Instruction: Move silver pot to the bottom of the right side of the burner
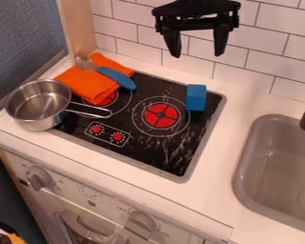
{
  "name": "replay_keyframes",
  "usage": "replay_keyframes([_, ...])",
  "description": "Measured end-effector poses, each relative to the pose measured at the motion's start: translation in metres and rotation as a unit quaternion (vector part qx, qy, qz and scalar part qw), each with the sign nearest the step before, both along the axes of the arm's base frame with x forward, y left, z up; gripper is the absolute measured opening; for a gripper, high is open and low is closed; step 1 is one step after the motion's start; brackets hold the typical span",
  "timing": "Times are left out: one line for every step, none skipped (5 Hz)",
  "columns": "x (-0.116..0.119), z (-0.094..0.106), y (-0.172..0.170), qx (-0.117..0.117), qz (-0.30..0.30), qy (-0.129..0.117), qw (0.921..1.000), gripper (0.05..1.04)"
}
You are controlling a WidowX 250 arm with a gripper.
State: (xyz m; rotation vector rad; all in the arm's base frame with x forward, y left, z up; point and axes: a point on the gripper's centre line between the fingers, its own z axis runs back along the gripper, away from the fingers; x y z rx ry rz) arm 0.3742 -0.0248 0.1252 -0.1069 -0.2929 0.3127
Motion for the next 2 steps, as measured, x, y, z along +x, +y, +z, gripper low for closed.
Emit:
replay_keyframes([-0.002, -0.010, 0.001, 0.003, 0.003, 0.018, 0.9998, 1.000])
replay_keyframes([-0.013, -0.012, 0.018, 0.030, 0.021, 0.056, 0.9978, 1.000])
